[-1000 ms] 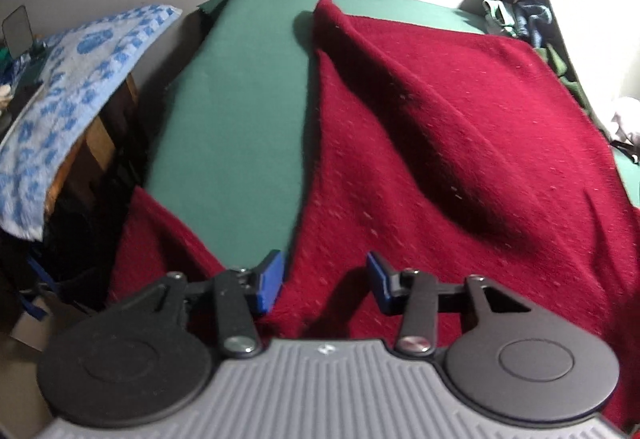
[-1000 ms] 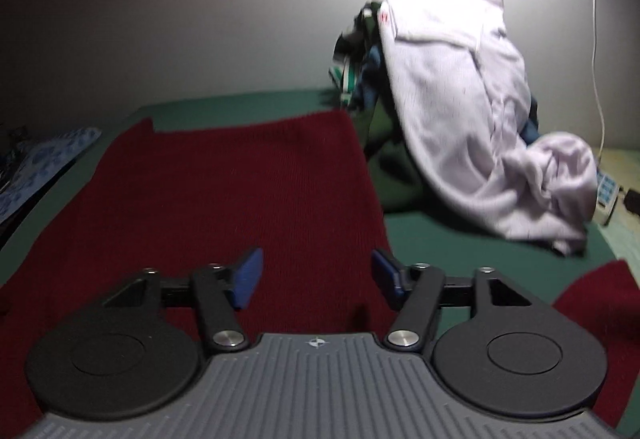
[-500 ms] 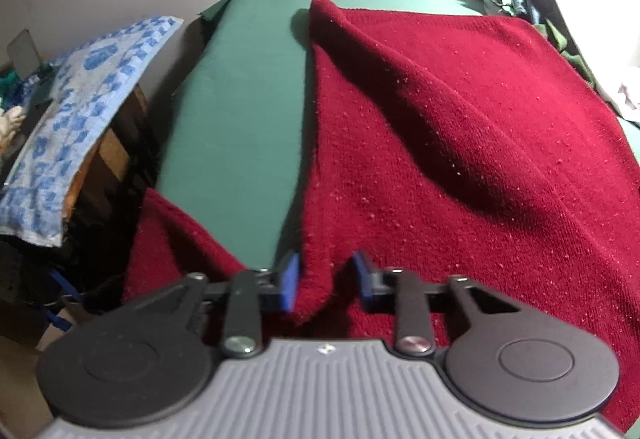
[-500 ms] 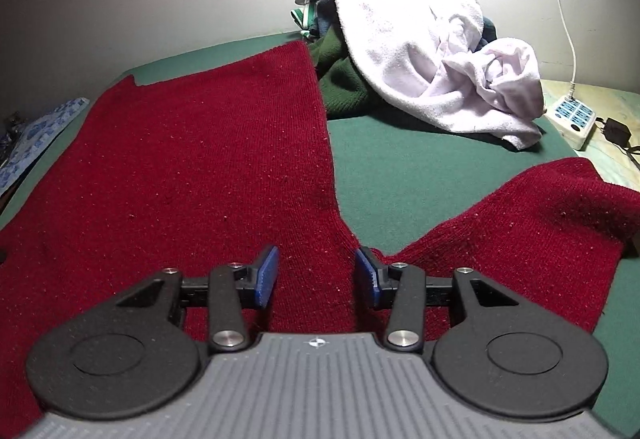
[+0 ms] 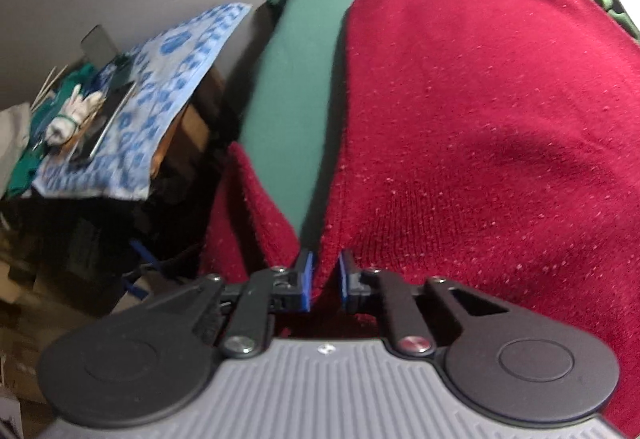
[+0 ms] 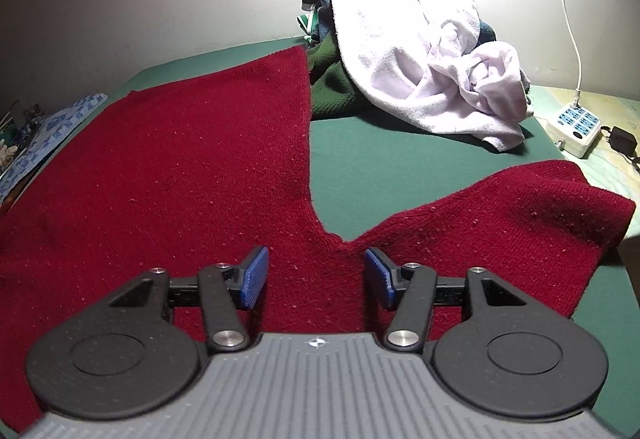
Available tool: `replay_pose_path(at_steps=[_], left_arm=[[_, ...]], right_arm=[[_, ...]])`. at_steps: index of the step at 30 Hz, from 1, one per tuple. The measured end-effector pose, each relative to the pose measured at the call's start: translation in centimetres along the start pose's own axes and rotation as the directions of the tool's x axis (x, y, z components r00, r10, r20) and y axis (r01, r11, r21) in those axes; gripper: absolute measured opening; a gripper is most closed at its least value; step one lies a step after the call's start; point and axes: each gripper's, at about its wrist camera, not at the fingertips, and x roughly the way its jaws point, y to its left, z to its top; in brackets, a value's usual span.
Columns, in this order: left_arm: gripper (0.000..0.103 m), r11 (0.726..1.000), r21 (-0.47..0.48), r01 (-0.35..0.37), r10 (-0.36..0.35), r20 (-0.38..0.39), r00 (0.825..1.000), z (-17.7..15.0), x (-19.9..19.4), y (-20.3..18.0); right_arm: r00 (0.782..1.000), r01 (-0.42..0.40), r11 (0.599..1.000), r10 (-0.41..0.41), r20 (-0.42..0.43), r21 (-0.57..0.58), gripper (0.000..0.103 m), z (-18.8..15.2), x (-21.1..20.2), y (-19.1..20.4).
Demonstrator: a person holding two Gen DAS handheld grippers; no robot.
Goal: Fold clothes
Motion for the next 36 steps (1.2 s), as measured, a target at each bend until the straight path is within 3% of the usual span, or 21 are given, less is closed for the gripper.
replay_pose_path(at_steps=[5,8,11,18,26,28,36], left_arm=[[0.024,1.000,-0.028,0.013,-0.011,0.055,0.998,0.7,-3.0,-0.4],[0.032,1.000,-0.003,0.014,-0.014,0.118,0.993,0.2,-6.6,-0.8],[0.032,0.998,-0.013,0.057,-0.055,0.135,0.989,-0.6,-8.7,-1.7],[0.036,0.987,0.033,0.155,-0.156,0.043,0.987,-3.7,-7.6,-7.2],[0.034,0.982,0.040,0.183,-0.181,-0.049,0.982,-6.9,-6.6,-8.5],[0.034,0.979,0.038,0.201,-0.198,-0.058,0.978,-7.3,-6.8,-8.2],[0.035,0.951,0.100,0.292,-0.279,-0.124,0.952,-8.7,-7.8,-7.1]], right_arm=[[0.999,-0.051,0.998,0.051,-0.011,-0.041,0.055,-0.3,-0.7,-0.2],[0.992,-0.127,0.984,0.123,-0.032,-0.127,0.047,-1.2,-1.8,0.4],[0.987,-0.163,0.968,0.158,-0.041,-0.188,0.043,-2.7,-2.6,1.4],[0.972,-0.234,0.925,0.226,-0.061,-0.300,0.043,-5.2,-3.9,3.3],[0.990,-0.131,0.907,0.098,-0.101,-0.399,0.044,-6.4,-5.2,4.4],[0.987,-0.124,0.933,0.081,-0.140,-0.337,0.044,-6.5,-5.6,3.7],[0.962,-0.059,0.948,-0.030,-0.271,-0.312,0.044,-6.6,-7.3,4.3]])
